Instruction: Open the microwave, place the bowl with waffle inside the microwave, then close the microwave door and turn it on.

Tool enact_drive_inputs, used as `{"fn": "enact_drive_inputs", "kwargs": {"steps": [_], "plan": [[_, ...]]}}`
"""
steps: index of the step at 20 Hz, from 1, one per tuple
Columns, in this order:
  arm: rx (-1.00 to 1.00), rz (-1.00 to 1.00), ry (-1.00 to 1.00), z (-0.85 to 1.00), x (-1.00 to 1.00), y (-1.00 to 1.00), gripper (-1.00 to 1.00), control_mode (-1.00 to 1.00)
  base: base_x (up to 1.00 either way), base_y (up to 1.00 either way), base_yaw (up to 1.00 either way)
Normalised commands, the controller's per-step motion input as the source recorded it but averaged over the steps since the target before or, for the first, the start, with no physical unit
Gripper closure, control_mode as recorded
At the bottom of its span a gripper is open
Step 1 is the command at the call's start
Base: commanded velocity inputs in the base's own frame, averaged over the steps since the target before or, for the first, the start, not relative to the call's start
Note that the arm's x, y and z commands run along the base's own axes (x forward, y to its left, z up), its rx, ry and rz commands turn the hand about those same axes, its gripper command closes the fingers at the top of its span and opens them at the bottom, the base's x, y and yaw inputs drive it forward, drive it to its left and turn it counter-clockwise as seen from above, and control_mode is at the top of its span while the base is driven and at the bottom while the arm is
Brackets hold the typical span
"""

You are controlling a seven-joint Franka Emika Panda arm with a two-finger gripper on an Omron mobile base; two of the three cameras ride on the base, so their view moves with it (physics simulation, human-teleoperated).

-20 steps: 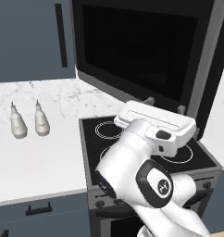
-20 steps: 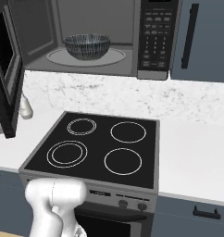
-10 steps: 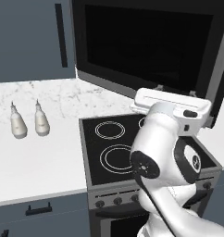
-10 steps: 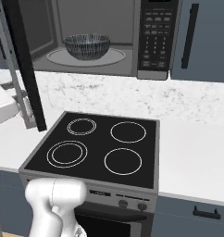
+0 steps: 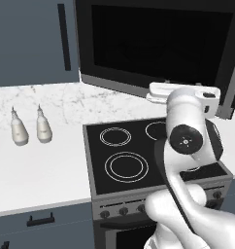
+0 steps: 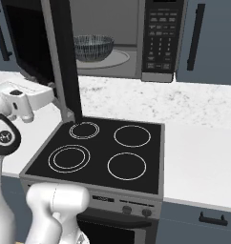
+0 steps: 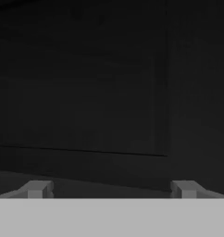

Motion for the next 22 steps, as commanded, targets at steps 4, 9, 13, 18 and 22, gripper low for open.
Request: {"fn": "enact_drive_inputs", "kwargs": {"steps": [4, 9, 13, 18, 22], "plan": [[0.04, 0.14, 0.15, 0.02, 0.64, -0.03, -1.00, -1.00, 0.00, 0.00, 0.00], [0.00, 0.07, 0.16, 0.02, 0.64, 0.00, -1.00, -1.00, 0.00, 0.00, 0.00], [0.00, 0.03, 0.12, 0.02, 0.60, 0.02, -1.00, -1.00, 0.00, 0.00, 0.00], [0.00, 0.05, 0.07, 0.02, 0.48, 0.00, -1.00, -1.00, 0.00, 0.00, 0.00], [0.00, 0.10, 0.00, 0.00, 0.48, 0.00, -1.00, -1.00, 0.00, 0.00, 0.00]]}}
